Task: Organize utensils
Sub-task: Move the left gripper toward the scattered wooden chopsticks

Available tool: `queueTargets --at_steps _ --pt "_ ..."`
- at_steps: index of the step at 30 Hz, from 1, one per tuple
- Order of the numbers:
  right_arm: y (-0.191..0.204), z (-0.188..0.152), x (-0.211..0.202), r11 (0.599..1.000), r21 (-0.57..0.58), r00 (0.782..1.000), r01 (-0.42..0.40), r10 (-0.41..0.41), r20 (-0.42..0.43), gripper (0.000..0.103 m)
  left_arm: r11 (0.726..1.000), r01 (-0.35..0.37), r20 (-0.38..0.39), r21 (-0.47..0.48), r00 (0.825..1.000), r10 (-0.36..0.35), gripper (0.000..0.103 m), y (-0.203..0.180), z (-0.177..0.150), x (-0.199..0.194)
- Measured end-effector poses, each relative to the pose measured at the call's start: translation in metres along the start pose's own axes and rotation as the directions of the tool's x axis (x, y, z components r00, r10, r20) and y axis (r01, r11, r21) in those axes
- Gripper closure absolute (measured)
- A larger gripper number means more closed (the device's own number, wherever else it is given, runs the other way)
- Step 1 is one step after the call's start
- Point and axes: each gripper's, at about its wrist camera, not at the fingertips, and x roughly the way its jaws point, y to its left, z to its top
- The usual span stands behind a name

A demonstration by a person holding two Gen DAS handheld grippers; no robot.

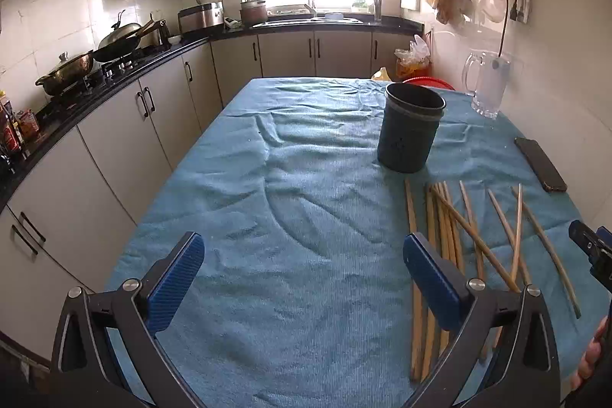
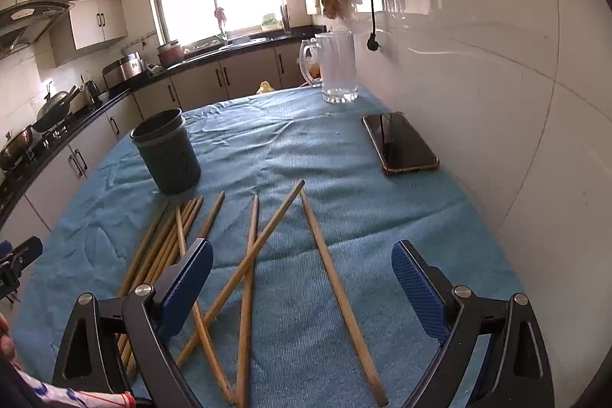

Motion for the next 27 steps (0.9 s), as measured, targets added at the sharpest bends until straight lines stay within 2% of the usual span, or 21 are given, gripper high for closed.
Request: queueTargets --at_steps 27 --pt "-0.008 -0.01 0.024 1.0 0.02 0.998 0.018 -0.017 -0.067 0.006 1.0 0.02 -0.142 0.013 0.99 -0.018 0.0 -0.004 -0.011 0.035"
